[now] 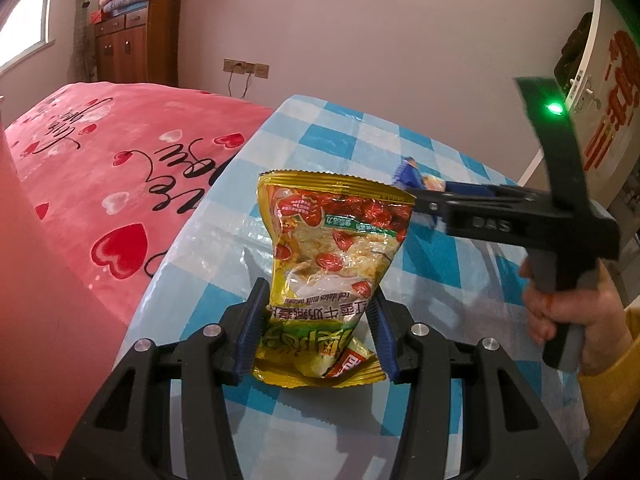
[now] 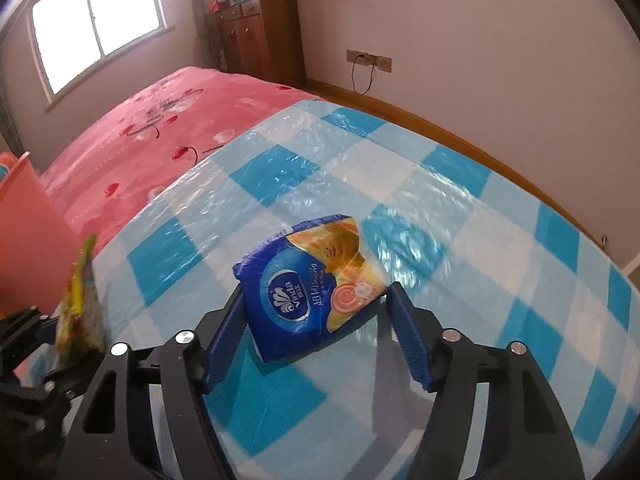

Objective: Collect trash
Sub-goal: 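Lower the right gripper onto the blue tissue pack and close it while the left holds the snack bag, then lift both held packets and carry them over the orange bucket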

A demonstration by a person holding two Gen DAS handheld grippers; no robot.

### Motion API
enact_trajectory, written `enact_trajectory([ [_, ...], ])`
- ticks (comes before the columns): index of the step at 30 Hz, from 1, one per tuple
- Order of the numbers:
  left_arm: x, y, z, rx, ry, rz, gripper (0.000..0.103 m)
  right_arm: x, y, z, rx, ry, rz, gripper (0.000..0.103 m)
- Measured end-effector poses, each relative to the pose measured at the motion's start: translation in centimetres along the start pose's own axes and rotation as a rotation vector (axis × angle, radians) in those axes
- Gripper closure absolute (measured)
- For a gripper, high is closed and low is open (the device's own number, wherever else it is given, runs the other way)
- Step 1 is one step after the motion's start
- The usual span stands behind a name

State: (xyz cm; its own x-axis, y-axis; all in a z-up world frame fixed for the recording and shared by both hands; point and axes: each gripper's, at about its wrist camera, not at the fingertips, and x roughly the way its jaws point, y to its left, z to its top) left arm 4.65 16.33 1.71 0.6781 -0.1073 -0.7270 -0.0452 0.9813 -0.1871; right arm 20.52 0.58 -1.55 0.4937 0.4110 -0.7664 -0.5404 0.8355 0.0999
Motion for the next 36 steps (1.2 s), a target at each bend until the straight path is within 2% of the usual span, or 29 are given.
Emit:
enact_trajectory([
  [13,-1.0,-1.1,-1.5,0.013,0.004,0.008,0.053,-5.7,-1.2,-6.0,0.126,-0.035,-0.003,0.044],
  [36,-4.7,-4.1,-5.6,0.1,0.033,-0.022,0.053,-13.6,1.6,-13.4,0.229,-0.075,0.012,0.047],
])
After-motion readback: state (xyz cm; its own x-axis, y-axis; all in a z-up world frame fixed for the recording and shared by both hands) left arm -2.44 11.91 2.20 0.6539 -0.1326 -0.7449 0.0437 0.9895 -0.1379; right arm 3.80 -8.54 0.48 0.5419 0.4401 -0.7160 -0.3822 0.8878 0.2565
